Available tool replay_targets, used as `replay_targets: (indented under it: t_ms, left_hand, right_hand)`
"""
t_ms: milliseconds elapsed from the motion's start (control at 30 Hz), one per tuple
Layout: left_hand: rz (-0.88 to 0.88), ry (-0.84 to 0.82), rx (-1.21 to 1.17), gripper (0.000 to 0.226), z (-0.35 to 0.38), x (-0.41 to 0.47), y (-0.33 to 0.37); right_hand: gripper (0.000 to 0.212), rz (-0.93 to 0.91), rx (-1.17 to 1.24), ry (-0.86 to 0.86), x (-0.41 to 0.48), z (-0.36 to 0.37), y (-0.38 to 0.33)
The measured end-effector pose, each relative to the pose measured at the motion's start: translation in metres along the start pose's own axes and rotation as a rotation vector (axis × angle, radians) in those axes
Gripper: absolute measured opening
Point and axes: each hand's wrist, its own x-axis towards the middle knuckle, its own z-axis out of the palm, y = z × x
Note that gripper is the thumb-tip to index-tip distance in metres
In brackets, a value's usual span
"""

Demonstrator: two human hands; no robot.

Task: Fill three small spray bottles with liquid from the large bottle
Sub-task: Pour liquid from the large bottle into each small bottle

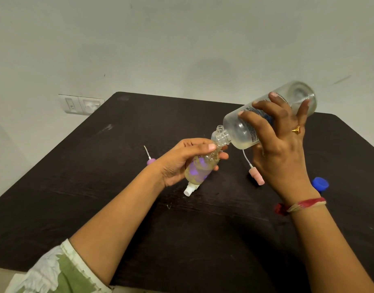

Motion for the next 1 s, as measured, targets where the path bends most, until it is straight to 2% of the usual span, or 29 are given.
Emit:
replay_targets:
  t_ms: [133,367,567,767,867,1000]
  left_hand:
    - [-0.003,0.005,0.013,0.038,0.000,0.000,-0.001]
    - [-0.010,0.024,-0.004,0.014,0.003,-0.002,0.000]
    - [-0.020,0.031,-0.035,0.027,0.005,-0.001,-0.001]
    - [-0.022,0.034,0.005,0.008,0.010,-0.002,0.001]
    - [-0.020,0.023,-0.007,0.016,0.008,-0.002,0.000]
    - [-0.013,0.001,-0.010,0.011,0.007,-0.003,-0.001]
  right_hand:
    - [0.061,-0.010,-0.007,0.002,0.000,-0.001,0.000]
    - [0.055,-0.026,-0.005,0.018,0.002,-0.003,-0.001]
    - [0.047,-0.047,-0.024,0.018,0.004,-0.006,-0.001]
    - [0.055,-0.081,-0.055,0.014,0.005,-0.011,-0.002]
    - [0.058,-0.096,-0.080,0.012,0.005,-0.012,-0.002]
    - [0.056,-0.104,-0.093,0.015,0.005,-0.013,-0.004]
